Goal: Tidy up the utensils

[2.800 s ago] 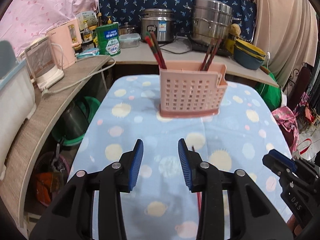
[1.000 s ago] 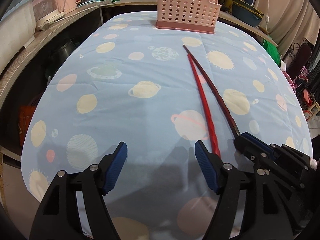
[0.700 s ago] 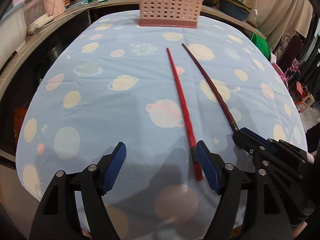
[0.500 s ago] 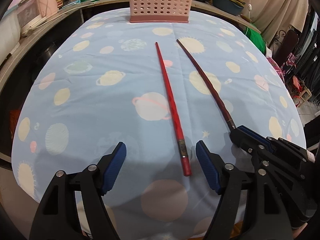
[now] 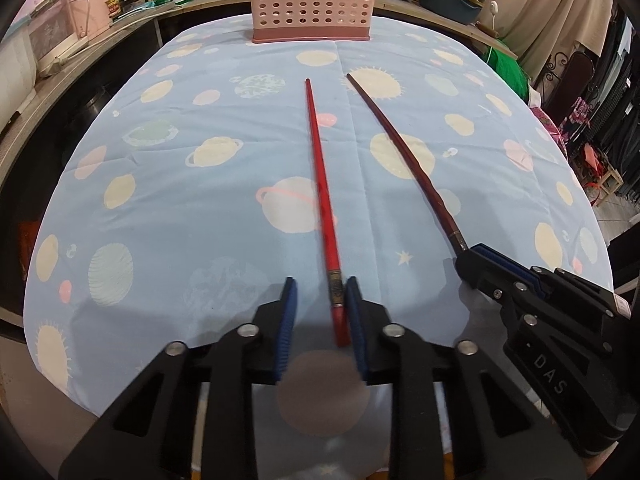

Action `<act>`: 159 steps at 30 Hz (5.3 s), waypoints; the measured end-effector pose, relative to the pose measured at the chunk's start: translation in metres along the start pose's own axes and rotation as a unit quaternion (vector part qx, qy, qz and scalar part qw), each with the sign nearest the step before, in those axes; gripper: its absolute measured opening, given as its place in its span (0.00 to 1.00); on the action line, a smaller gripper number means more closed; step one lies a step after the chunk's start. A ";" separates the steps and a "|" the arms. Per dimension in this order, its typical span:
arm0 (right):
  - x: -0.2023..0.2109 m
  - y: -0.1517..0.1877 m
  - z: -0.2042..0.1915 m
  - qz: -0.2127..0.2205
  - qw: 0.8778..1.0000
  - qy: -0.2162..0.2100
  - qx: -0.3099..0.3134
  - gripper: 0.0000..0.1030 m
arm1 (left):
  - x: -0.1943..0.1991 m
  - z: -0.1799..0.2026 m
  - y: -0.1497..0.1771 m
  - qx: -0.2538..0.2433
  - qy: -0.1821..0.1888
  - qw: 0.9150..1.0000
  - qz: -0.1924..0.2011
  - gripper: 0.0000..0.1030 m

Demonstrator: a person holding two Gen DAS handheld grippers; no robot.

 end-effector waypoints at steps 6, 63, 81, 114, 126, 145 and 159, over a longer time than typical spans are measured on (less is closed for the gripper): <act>0.001 0.000 0.000 0.000 1.000 0.000 0.000 0.07 | 0.002 0.003 0.001 -0.003 0.007 1.000 -0.002 0.07; 0.108 -0.253 -0.027 0.217 0.973 -0.063 0.041 0.07 | 0.116 -0.060 -0.229 0.078 0.012 0.979 0.185 0.07; 0.110 -0.335 -0.033 0.261 0.962 -0.063 0.057 0.07 | 0.121 -0.097 -0.307 0.096 -0.002 0.972 0.213 0.04; 0.056 -0.303 0.008 0.212 0.976 -0.019 0.038 0.07 | -0.107 -0.094 -0.246 0.104 -0.024 0.994 0.010 0.53; 0.038 -0.331 -0.003 0.210 0.976 -0.034 0.052 0.07 | -0.165 -0.110 -0.287 0.117 -0.064 0.991 -0.011 0.53; 0.026 -0.318 -0.009 0.191 0.980 -0.041 0.042 0.07 | -0.132 -0.106 -0.201 0.065 -0.067 0.995 -0.018 0.51; 0.059 -0.273 -0.012 0.187 0.981 -0.038 0.028 0.07 | -0.082 -0.106 -0.115 0.067 -0.053 0.996 -0.040 0.51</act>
Point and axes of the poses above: each gripper's, at about its wrist camera, not at the fingertips, and x roughly against the way its jaws point, z to its right, y to its underside, the point moved 5 cm from there along -x, roughly the way its jaws point, and after that the axes turned 13 degrees about -y, right-handed, at the moved point
